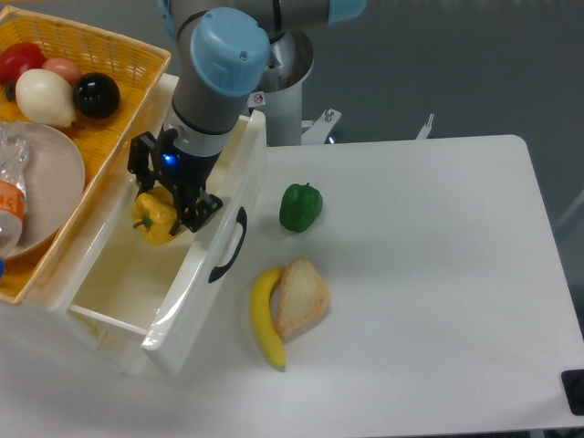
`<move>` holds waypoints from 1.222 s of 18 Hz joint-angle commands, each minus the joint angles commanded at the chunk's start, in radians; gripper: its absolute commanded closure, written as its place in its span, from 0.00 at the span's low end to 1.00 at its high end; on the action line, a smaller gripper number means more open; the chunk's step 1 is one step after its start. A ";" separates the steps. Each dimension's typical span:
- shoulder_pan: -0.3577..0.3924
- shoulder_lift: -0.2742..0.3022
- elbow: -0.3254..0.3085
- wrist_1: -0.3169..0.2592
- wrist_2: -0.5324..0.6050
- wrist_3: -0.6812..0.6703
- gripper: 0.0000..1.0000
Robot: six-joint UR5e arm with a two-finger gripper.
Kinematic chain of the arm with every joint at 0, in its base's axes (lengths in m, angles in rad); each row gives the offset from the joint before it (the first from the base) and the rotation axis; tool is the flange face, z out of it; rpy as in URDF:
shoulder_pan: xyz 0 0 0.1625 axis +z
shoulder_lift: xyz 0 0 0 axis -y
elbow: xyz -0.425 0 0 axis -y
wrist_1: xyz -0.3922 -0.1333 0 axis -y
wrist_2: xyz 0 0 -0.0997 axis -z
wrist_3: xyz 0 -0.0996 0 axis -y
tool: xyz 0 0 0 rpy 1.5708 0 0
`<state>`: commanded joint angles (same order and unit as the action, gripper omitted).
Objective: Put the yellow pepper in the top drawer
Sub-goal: 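Lower the yellow pepper into the drawer and open the gripper, then raise the open gripper out of the drawer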
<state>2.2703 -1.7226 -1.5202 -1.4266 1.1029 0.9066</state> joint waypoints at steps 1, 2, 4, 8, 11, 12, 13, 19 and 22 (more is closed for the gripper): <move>0.000 -0.002 0.000 0.000 0.000 0.000 0.55; 0.000 -0.003 0.000 0.000 0.000 0.000 0.49; 0.000 -0.005 0.000 0.002 0.000 0.005 0.34; 0.000 -0.006 0.000 0.014 0.000 0.006 0.17; 0.000 -0.012 -0.002 0.024 0.000 0.006 0.12; 0.000 -0.015 -0.002 0.031 0.000 0.006 0.10; 0.000 -0.017 -0.002 0.040 0.000 0.006 0.10; 0.000 -0.009 0.005 0.041 0.000 0.006 0.09; 0.003 0.000 0.014 0.038 -0.002 0.005 0.09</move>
<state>2.2733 -1.7227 -1.5064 -1.3883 1.1014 0.9112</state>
